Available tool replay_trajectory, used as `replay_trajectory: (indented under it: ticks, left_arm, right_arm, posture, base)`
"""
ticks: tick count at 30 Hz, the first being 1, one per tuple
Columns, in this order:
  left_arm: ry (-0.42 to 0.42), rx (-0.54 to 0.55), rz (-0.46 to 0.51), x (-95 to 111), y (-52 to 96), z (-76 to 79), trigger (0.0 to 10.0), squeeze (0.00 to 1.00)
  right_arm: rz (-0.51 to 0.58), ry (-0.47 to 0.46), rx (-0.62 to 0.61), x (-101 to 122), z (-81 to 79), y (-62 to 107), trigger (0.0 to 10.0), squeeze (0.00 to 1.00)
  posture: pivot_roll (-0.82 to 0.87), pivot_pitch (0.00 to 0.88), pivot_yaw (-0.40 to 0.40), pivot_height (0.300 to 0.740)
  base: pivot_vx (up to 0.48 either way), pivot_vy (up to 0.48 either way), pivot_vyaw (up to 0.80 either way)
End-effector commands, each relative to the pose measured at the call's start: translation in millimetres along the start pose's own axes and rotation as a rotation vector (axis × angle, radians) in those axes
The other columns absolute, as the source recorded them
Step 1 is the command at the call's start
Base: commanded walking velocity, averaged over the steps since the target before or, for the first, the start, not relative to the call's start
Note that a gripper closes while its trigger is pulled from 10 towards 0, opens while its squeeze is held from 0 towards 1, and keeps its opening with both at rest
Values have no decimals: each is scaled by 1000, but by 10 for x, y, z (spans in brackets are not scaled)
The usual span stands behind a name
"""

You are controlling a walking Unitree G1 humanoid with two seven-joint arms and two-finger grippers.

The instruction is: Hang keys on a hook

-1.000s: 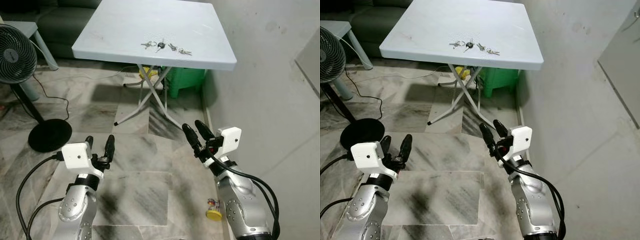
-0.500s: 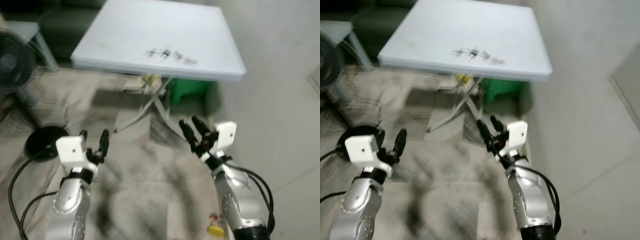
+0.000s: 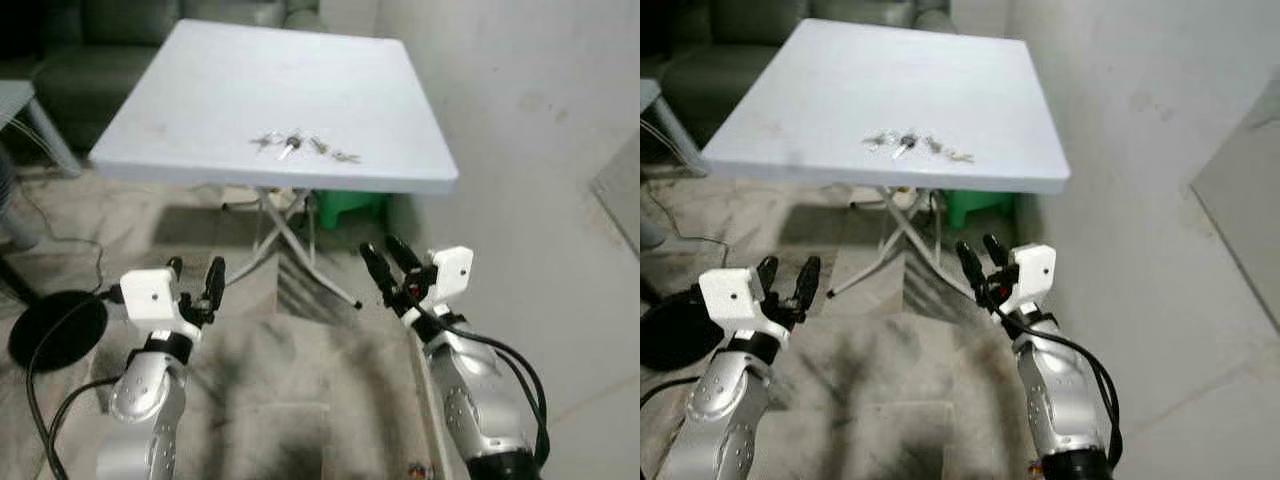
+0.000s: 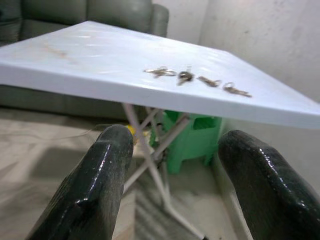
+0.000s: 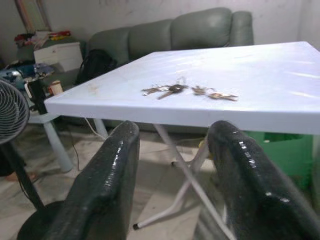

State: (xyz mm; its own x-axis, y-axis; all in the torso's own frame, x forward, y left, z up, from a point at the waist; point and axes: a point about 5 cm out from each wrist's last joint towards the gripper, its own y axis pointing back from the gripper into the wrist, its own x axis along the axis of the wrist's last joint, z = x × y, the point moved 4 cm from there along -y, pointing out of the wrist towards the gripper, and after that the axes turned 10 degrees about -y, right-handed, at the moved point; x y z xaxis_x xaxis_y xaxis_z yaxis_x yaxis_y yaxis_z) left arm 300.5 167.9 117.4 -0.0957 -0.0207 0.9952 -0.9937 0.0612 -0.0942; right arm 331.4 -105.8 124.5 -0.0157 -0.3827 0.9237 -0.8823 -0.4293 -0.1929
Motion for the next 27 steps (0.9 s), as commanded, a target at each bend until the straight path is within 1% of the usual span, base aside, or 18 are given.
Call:
replay_trajectory:
  ticks: [1, 10, 11, 12, 17, 27]
  left_arm:
    - [-8, -18, 1, 2, 10, 40, 10000, 0]
    - [3, -14, -5, -19, 19, 58, 10000, 0]
    - [7, -14, -5, -21, 22, 62, 10000, 0]
    - [9, -14, -5, -24, 26, 65, 10000, 0]
    - [19, -9, -9, -34, 34, 70, 10000, 0]
    - [30, -7, -14, -52, 56, 81, 10000, 0]
  right_arm:
    - [-3, -2, -9, 6, 46, 28, 10000, 1000]
    - [-14, 25, 1, 6, 53, 27, 10000, 1000]
    - [-23, 44, 0, -3, 58, 30, 10000, 1000]
    - [-25, 45, 1, -5, 58, 32, 10000, 0]
    - [-29, 42, 2, -9, 62, 37, 10000, 0]
    - [-33, 45, 4, -14, 64, 56, 10000, 0]
  posture:
    - [-72, 85, -59, 740]
    - [-73, 85, -70, 740]
    - [-73, 85, -70, 740]
    - [-73, 85, -70, 740]
    - [-72, 87, -75, 740]
    - [-74, 92, -78, 740]
  base:
    - [375, 0, 0]
    - [364, 0, 0]
    - [262, 0, 0]
    - [251, 0, 0]
    - [50, 207, 0]
    - [0, 362, 0]
